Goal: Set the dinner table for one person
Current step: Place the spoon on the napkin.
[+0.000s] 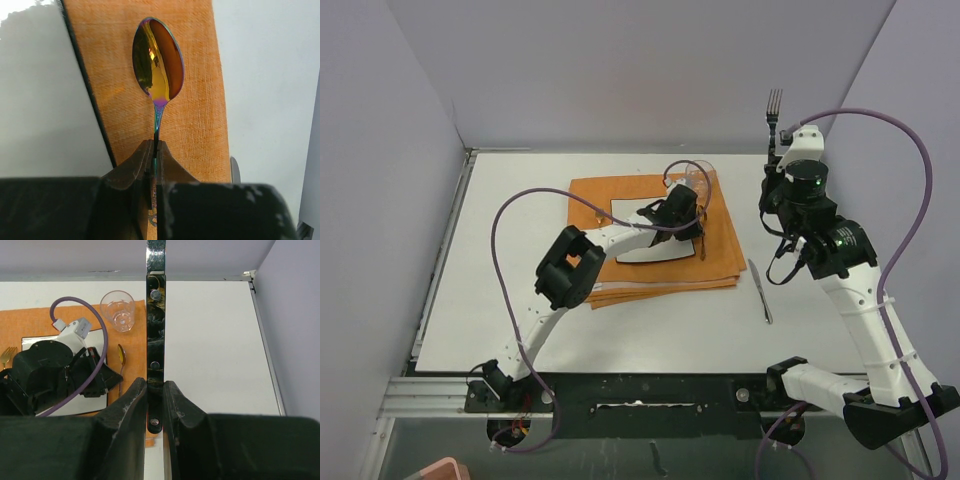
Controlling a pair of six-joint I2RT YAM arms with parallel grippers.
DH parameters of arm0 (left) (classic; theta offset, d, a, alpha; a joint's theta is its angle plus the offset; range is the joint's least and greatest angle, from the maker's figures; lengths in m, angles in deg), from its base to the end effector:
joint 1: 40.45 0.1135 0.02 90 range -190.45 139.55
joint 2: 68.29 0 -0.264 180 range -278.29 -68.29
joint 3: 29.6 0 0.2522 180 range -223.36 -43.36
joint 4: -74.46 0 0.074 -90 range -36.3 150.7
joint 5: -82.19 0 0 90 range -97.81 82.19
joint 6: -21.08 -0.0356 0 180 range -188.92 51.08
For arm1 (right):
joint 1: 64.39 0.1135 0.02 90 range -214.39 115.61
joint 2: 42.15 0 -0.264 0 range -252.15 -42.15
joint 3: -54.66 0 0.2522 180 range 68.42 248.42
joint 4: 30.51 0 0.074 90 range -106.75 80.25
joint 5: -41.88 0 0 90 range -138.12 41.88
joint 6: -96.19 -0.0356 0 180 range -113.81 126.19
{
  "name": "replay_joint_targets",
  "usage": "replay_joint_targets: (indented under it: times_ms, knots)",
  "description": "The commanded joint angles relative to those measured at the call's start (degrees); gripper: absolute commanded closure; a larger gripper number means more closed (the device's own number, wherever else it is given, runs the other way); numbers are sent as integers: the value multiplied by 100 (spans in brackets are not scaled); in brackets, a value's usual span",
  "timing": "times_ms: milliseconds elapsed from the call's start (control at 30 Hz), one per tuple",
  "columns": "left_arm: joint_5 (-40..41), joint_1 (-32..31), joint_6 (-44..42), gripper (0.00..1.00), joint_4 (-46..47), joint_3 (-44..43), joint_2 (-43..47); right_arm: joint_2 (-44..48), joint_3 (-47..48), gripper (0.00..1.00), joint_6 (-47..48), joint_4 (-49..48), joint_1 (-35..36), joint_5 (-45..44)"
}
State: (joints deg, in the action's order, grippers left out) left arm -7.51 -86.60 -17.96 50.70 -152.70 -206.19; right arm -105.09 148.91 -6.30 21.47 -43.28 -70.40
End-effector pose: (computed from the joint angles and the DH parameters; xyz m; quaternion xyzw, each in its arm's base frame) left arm 0.3780 -0.3932 0.1578 -0.0389 0.9001 -0.3237 0.2890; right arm 0.2058 0.0650 0.4419 0.0489 0.8130 0.0092 0.5802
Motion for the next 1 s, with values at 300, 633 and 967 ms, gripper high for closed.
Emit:
replay_joint_targets:
  times_ms: [300, 633, 967]
  knots:
    - [203, 159, 311, 100, 524, -869, -268, 50, -63, 100, 67, -188, 26, 40]
    - [240, 120, 523, 100, 668, -699, -330, 31, -65, 100, 51, -214, 20, 40]
    - [43, 39, 805, 100, 1181, -180, -363, 27, -42, 100, 59, -164, 34, 36]
